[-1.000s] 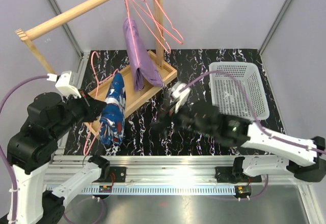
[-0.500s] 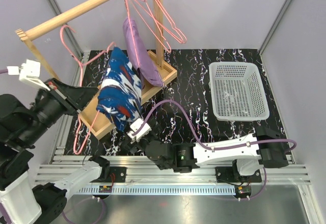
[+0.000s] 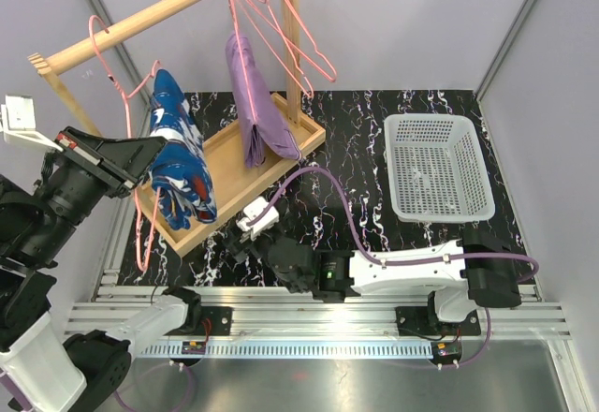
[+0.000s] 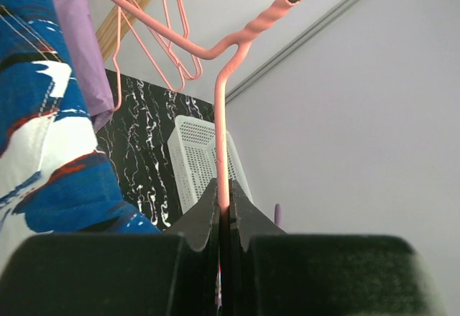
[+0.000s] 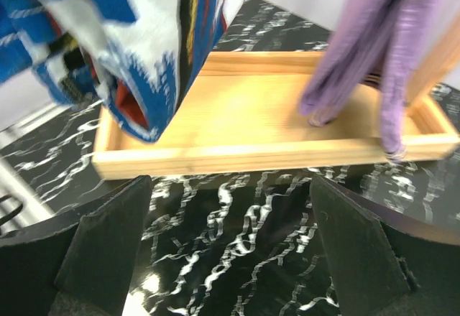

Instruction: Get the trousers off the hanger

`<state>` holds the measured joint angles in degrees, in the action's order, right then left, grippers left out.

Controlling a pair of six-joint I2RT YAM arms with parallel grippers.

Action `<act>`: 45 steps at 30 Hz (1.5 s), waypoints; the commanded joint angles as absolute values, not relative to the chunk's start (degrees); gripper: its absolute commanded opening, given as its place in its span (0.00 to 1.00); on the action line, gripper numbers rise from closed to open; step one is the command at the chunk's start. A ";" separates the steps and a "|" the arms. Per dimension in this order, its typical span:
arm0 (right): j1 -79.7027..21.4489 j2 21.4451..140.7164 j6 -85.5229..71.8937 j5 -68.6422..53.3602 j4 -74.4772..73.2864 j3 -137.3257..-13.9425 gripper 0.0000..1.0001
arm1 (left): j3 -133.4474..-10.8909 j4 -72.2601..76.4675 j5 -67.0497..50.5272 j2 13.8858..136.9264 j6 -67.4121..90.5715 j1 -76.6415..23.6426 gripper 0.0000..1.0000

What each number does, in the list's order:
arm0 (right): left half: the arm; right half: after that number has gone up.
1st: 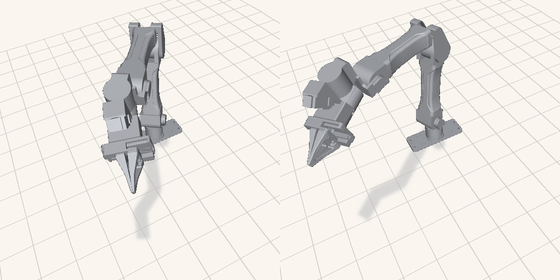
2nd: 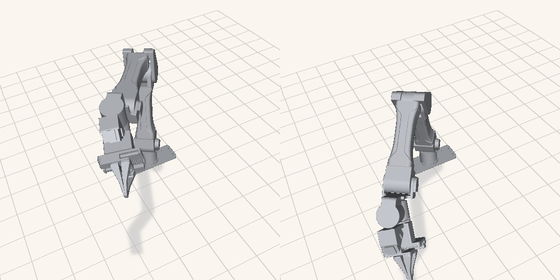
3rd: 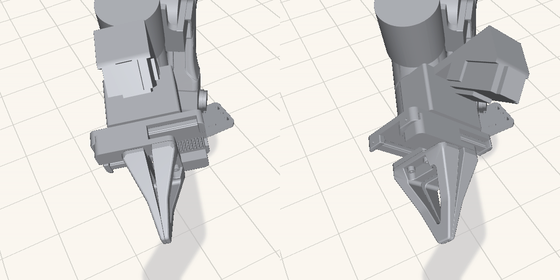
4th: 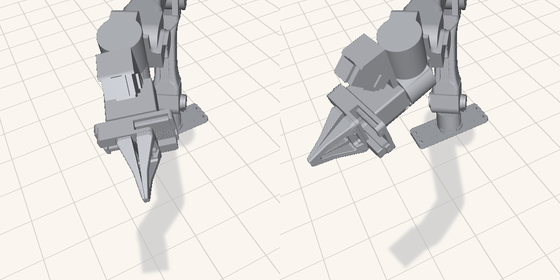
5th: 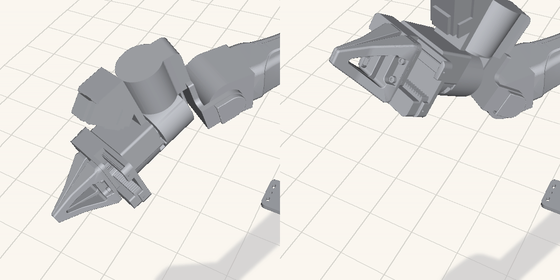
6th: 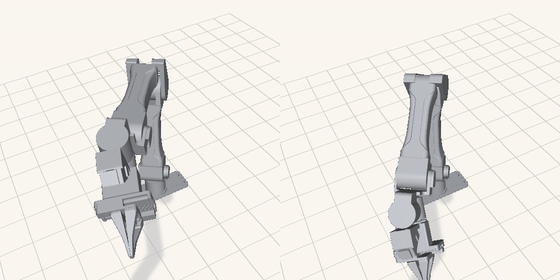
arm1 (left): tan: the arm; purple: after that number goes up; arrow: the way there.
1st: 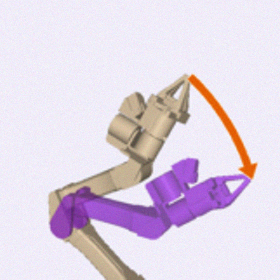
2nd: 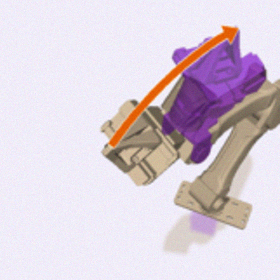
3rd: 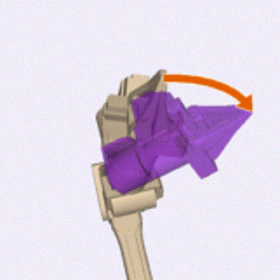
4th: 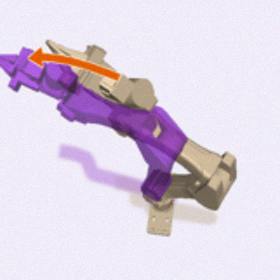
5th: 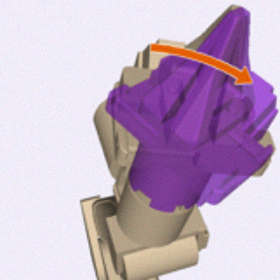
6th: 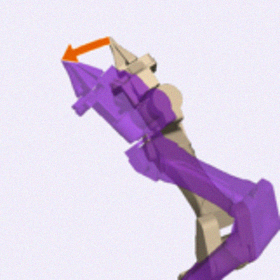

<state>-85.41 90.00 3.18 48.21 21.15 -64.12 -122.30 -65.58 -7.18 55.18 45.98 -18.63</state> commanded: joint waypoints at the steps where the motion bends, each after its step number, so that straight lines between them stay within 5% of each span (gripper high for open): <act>1: -85.69 90.70 0.89 41.41 23.56 -66.71 1.00 | -124.46 -50.28 -5.20 54.06 47.10 -18.11 0.00; 7: -85.78 88.77 -5.18 32.61 26.36 -62.50 1.00 | -124.45 -50.01 -4.13 54.58 47.37 -17.93 0.00; 21: -81.21 97.81 4.63 41.21 36.55 -69.34 0.99 | -121.46 -45.88 -7.29 51.59 54.22 -16.96 0.00; 39: -81.12 102.57 12.57 31.38 46.05 -73.04 0.99 | -117.42 -45.35 -7.38 51.59 60.47 -16.61 0.00; 45: -81.03 104.85 17.48 37.97 51.24 -75.22 0.99 | -116.90 -45.70 -9.40 51.33 61.52 -16.61 0.00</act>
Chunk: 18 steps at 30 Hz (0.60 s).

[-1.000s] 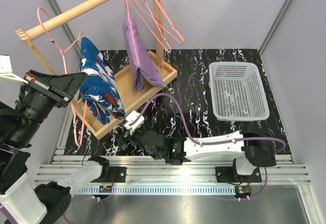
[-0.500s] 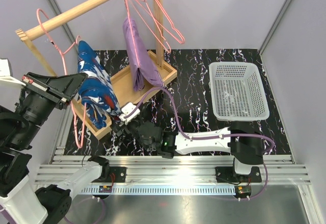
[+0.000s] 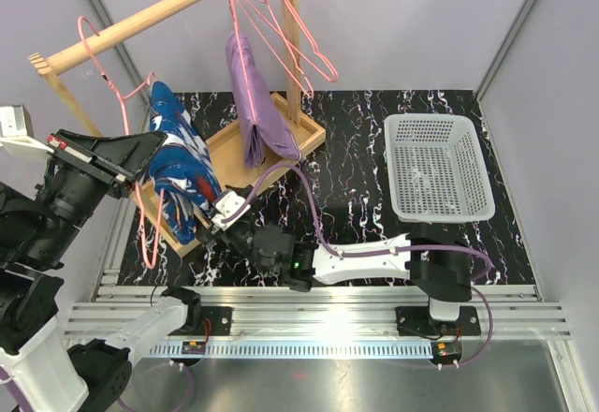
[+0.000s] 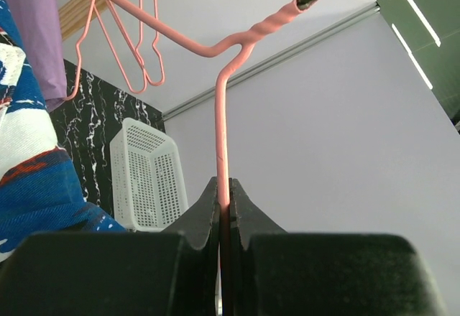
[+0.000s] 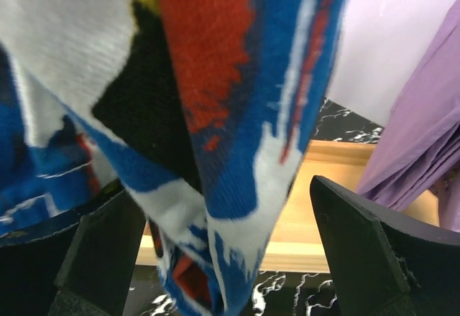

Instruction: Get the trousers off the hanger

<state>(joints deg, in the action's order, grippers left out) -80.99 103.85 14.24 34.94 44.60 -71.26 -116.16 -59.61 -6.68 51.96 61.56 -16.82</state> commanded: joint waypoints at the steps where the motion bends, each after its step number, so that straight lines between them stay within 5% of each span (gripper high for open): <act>1: -81.04 105.11 19.67 39.19 51.33 -76.02 0.99 | -116.11 -45.53 -9.84 50.81 61.70 -16.61 0.00; 18: -80.86 96.86 27.42 35.79 45.53 -79.28 0.93 | -112.85 -47.19 -15.55 51.85 61.09 -16.61 0.00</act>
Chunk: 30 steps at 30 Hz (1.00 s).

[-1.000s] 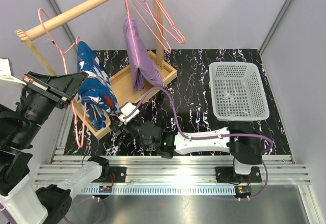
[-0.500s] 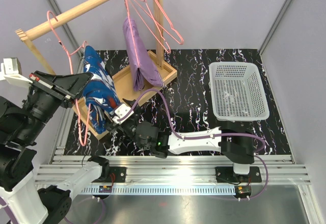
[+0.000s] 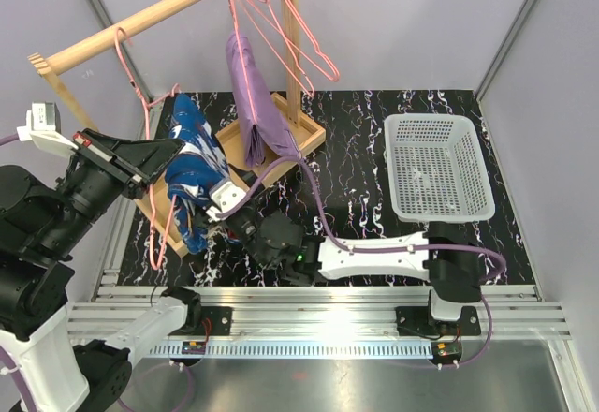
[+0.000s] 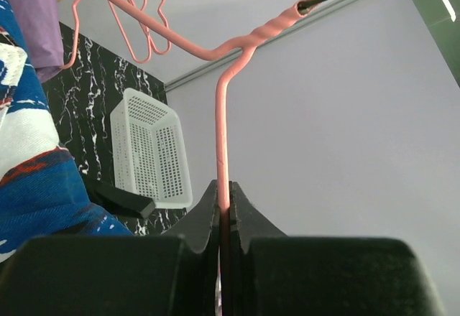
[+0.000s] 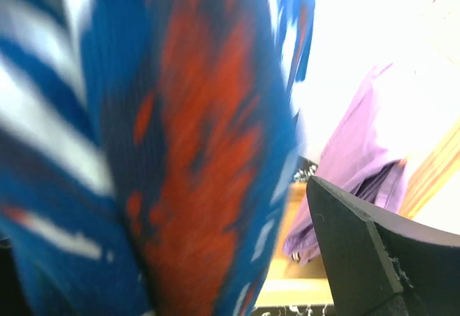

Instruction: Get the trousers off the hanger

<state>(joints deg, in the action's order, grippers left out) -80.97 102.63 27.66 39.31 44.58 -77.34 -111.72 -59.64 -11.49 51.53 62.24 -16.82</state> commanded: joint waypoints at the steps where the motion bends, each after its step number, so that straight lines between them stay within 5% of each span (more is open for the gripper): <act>1: -80.86 95.29 27.25 34.99 45.09 -79.19 0.93 | -112.94 -47.46 -15.64 52.03 60.91 -16.61 0.00; 17: -80.68 92.02 34.26 28.65 23.39 -87.27 0.89 | -108.72 -44.91 -20.56 51.94 60.47 -16.61 0.00; 30: -80.60 96.15 43.68 38.32 30.31 -84.29 0.81 | -111.97 -45.53 -22.59 51.68 60.82 -16.61 0.00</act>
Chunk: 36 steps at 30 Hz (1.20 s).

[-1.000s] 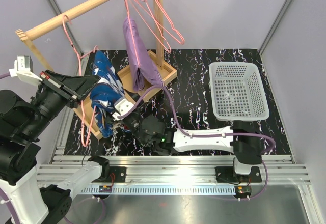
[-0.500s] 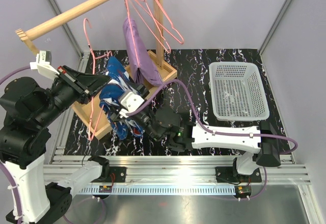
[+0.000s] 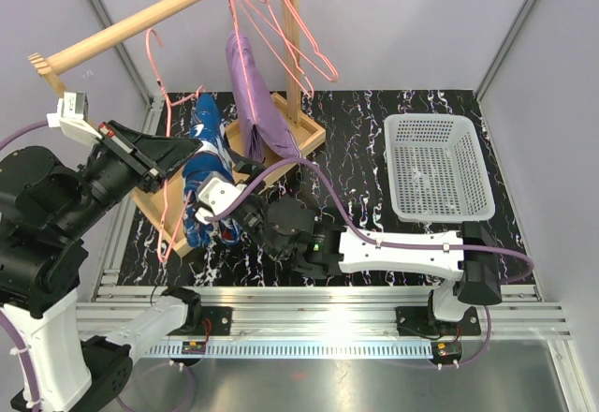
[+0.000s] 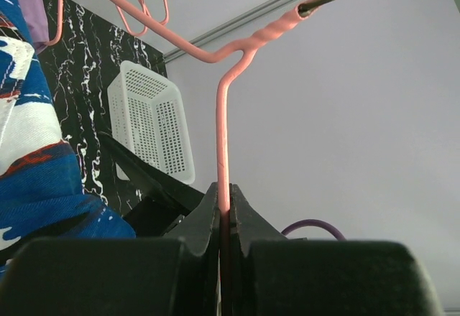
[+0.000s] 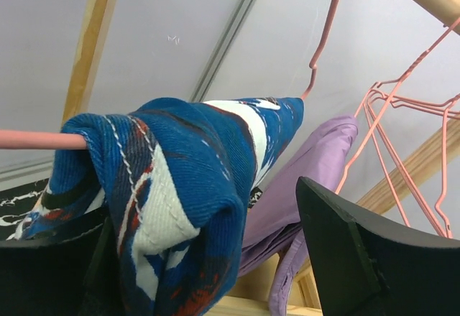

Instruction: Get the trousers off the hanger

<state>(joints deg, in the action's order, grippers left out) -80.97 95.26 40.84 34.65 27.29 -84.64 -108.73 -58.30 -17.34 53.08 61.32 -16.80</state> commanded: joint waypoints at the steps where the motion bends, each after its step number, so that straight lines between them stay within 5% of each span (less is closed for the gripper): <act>1: -80.51 96.76 43.33 38.32 31.71 -84.37 0.80 | -111.80 -45.18 -22.67 51.51 61.17 -16.61 0.00; 8: -80.60 99.14 42.89 38.15 38.41 -87.97 0.65 | -111.80 -46.48 -22.94 50.89 60.30 -16.52 0.00; 13: -80.86 97.56 44.30 36.74 34.56 -89.56 0.21 | -109.95 -48.94 -22.06 51.94 55.39 -16.61 0.00; 15: -81.12 95.99 44.38 36.74 33.75 -89.65 0.15 | -109.87 -51.76 -21.01 52.91 53.27 -16.61 0.00; 16: -81.04 95.37 44.47 36.83 33.40 -89.30 0.00 | -109.69 -52.46 -20.66 53.08 51.70 -16.61 0.00; 36: -81.12 85.62 48.52 44.74 37.90 -92.72 0.00 | -95.89 -56.43 -14.85 50.80 40.70 -16.79 0.00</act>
